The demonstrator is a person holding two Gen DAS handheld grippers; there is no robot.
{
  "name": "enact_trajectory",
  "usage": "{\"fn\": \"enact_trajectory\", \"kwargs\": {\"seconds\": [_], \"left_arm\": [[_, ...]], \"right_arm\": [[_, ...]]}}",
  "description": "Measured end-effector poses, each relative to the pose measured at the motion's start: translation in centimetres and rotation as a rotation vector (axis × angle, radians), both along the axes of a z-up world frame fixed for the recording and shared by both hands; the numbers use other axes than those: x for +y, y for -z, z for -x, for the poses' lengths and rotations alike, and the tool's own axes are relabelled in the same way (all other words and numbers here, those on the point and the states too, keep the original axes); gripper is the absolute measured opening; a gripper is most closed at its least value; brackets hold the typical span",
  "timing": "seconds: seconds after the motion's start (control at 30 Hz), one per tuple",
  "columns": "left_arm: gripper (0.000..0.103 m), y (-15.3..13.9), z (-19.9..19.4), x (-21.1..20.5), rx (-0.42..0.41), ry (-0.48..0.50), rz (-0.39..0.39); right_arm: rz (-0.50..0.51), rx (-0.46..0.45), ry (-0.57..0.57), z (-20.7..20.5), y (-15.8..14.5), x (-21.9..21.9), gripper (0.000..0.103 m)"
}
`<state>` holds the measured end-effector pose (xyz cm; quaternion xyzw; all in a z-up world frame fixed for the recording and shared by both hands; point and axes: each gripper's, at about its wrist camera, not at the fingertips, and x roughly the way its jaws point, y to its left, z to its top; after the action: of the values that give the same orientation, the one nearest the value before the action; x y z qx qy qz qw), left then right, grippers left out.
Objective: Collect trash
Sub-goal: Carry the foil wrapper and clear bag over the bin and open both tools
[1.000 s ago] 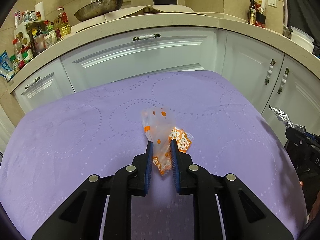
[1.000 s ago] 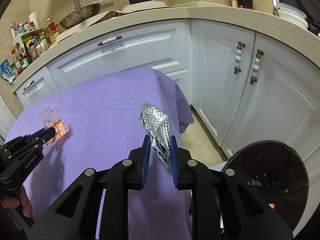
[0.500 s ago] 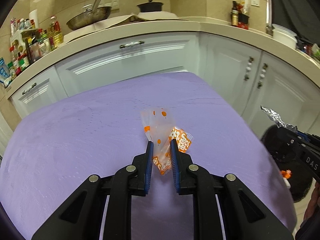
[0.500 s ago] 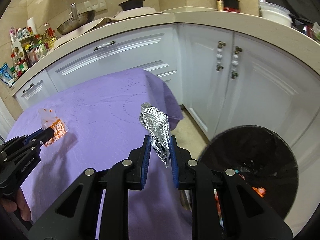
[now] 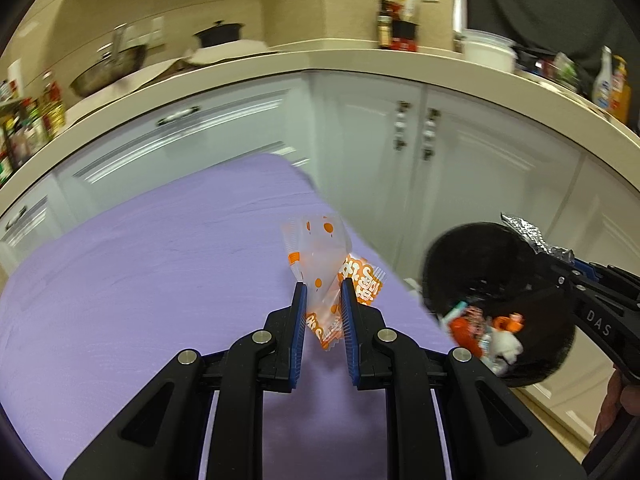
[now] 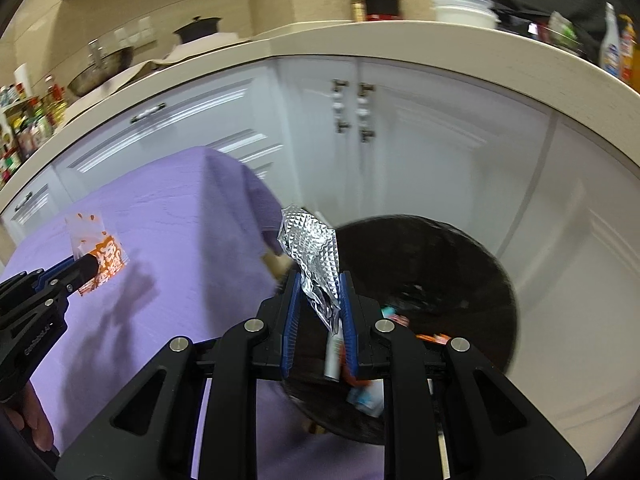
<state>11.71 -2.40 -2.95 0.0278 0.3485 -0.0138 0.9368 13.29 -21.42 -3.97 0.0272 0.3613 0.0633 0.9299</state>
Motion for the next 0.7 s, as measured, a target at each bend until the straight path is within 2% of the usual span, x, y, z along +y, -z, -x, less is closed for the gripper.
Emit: {"fn": "enact_trajectory", "kwargs": {"seconds": [0.4, 0.7], "left_arm": [[0.018, 0.3, -1.0, -7.6, -0.017, 0.154, -0.024], [0.018, 1.7, -2.7, -11.0, -0.013, 0.197, -0.042]], "right_arm": [[0.006, -0.004, 0.118, 1.1, 0.8, -5.7, 0.019], [0.011, 0.000, 0.156, 0.8, 1.7, -7.4, 0.019]]}}
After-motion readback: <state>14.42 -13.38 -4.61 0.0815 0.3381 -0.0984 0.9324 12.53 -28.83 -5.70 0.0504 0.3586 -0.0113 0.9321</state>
